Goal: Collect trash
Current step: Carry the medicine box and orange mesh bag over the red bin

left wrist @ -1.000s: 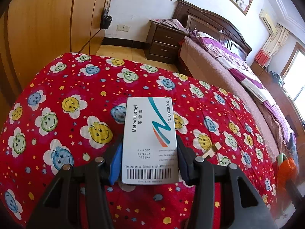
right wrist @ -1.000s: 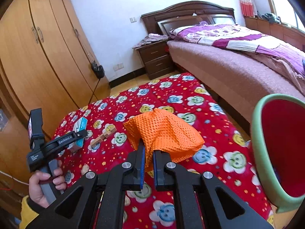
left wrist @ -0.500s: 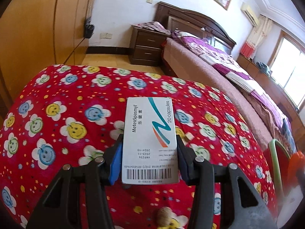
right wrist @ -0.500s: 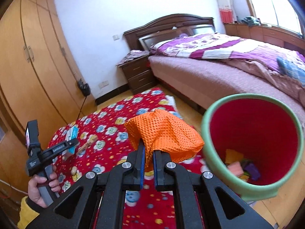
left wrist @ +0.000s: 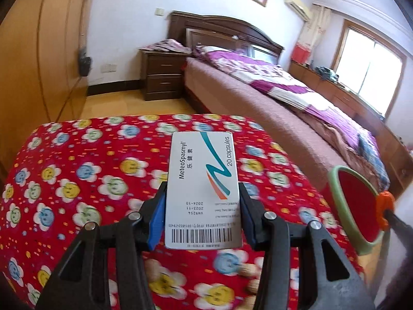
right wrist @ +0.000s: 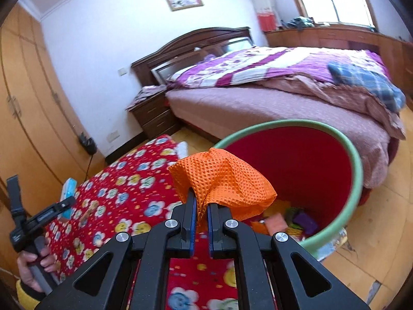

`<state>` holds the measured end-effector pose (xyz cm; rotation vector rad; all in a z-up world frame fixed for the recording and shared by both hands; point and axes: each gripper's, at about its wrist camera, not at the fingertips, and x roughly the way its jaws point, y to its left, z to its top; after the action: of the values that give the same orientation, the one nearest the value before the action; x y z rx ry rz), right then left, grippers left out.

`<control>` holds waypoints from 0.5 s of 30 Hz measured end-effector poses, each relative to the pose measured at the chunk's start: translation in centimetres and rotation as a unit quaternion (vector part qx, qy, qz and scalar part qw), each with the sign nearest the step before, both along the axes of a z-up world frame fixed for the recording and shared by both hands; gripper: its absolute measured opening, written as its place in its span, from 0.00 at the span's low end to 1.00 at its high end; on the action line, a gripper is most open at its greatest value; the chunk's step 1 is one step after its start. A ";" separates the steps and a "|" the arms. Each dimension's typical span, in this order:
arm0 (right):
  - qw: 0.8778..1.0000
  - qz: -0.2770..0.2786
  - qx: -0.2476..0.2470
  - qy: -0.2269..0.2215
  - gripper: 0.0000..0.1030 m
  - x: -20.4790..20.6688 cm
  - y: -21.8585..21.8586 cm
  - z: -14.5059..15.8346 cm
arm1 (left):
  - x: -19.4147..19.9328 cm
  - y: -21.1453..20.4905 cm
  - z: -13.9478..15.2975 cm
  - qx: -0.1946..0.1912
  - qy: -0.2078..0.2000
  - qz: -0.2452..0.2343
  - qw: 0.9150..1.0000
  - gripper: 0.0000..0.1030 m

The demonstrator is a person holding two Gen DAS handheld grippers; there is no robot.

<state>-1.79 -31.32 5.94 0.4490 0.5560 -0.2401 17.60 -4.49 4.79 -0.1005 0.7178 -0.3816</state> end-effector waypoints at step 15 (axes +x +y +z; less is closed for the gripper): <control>0.998 -0.052 0.040 0.008 0.10 -2.8 -6.0 -1.6 | -4.4 -9.1 1.5 -0.014 0.020 -0.098 0.995 0.49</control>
<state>-4.59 -37.30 4.31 0.5538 0.5601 -0.3216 13.21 -13.59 6.33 -0.0644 0.7635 -0.5792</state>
